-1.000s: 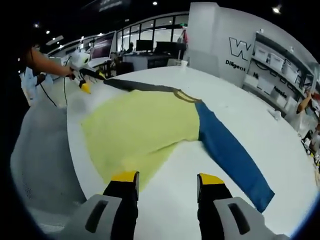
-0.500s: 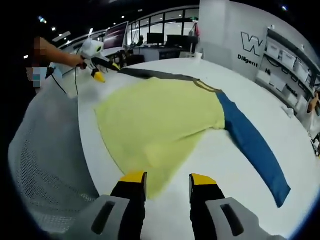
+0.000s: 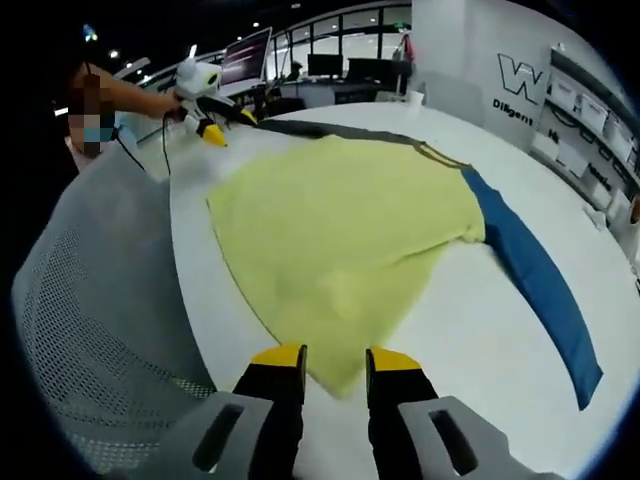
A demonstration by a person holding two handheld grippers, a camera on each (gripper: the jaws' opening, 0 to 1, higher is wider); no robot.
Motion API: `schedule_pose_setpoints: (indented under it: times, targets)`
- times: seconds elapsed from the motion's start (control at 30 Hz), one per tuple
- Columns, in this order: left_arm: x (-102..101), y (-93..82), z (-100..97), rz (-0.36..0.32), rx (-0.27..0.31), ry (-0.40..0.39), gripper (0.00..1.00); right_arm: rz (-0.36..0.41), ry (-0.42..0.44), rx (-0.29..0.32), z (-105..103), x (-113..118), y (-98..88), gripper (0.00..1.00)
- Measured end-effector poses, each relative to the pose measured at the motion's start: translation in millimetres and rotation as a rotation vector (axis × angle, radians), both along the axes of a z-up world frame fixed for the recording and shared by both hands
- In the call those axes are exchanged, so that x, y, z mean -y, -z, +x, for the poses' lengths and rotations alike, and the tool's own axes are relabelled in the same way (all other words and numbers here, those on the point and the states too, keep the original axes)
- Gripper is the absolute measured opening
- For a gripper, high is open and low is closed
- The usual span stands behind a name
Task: Fold the garment on the visible template until the final outline fits inside the template.
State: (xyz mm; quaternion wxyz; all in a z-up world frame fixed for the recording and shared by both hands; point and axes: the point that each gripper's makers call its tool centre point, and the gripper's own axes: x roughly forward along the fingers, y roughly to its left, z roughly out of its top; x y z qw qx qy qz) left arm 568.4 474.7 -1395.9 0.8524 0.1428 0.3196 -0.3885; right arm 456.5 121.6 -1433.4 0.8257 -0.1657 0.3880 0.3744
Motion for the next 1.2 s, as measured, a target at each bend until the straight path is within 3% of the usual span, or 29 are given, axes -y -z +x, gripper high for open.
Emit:
schedule_pose_setpoints:
  times: [0.2,0.3,0.33,0.43,0.57,0.67,0.73,0.8,0.87,0.93,1.0,1.2]
  targets:
    - [3,0.6,-4.4,0.005,-0.007,0.017,0.73,-0.005,0.007,-0.040,-7,-2,10.5,0.12]
    - [3,1.0,-5.7,0.005,-0.011,0.018,0.72,-0.049,-0.018,-0.068,-15,0,17.1,0.00]
    - [4,0.9,-6.2,0.004,-0.013,0.017,0.72,-0.049,-0.030,-0.025,-10,-1,13.7,0.00]
    - [5,2.7,-7.6,0.006,-0.018,0.020,0.71,-0.037,0.007,-0.057,-11,1,14.8,0.00]
    - [8,4.5,-10.3,0.006,-0.024,0.026,0.70,-0.058,-0.021,-0.045,-11,0,15.1,0.00]
    - [10,4.8,-10.5,0.006,-0.024,0.029,0.70,-0.048,0.012,-0.102,-13,-1,14.9,0.00]
    - [11,5.0,-10.5,0.005,-0.025,0.031,0.70,-0.065,-0.031,-0.068,-12,-2,12.3,0.00]
    - [11,5.0,-10.6,0.007,-0.021,0.035,0.69,-0.092,-0.089,0.025,-4,-2,7.8,0.00]
    - [11,4.9,-11.2,0.004,-0.023,0.034,0.69,-0.084,-0.070,0.007,-5,-2,9.2,0.00]
    - [11,5.8,-11.5,0.007,-0.023,0.034,0.69,-0.061,-0.039,0.000,-2,-4,10.2,0.14]
    - [11,6.3,-11.7,0.005,-0.026,0.033,0.69,-0.069,-0.042,0.003,-1,-5,12.6,0.21]
    - [11,6.9,-12.5,0.002,-0.027,0.033,0.68,-0.071,-0.047,-0.005,-3,-7,14.9,0.13]
